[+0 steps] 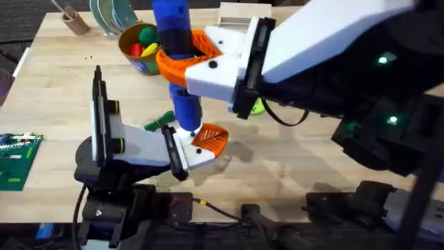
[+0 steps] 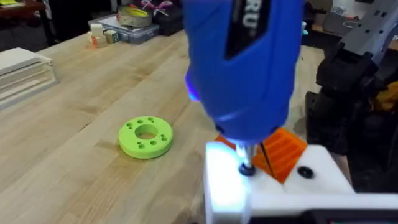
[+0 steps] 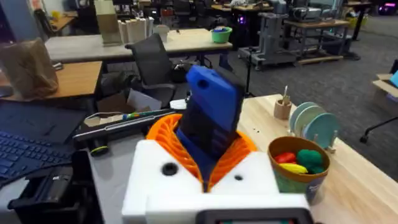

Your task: Pick up the gripper from the table and insert it into the empty holder that is missing its gripper. Then pick up a screw, insert it into the mounting hole, and use the screwdriver to tighten it. Finally, clean up the table by picking up the vegetable and placing it into the bucket.

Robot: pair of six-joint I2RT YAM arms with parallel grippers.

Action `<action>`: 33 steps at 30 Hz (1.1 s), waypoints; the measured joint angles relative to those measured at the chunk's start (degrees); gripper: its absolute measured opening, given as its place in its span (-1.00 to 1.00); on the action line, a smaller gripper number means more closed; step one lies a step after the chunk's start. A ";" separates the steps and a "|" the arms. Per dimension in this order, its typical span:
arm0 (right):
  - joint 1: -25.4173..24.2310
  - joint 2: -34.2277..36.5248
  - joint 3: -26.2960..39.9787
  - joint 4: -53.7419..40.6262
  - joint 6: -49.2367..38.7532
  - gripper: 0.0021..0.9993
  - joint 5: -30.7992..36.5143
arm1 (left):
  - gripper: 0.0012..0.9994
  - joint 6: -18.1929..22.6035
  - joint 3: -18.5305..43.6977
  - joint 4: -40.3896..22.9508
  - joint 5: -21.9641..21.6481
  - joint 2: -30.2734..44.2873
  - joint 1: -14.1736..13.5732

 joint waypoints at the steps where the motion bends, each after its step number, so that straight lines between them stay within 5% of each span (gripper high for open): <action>1: 0.02 0.24 0.00 0.05 0.11 -0.95 0.00 | -0.97 -0.02 0.00 0.00 0.00 -0.02 0.00; 27: -0.15 -0.27 0.00 1.39 1.34 -0.95 0.00 | -0.97 -0.01 0.00 0.00 0.00 0.00 0.00; 33: -3.90 -2.23 0.00 3.72 -3.17 -0.95 -0.04 | -0.97 0.00 0.00 0.00 0.00 0.00 0.00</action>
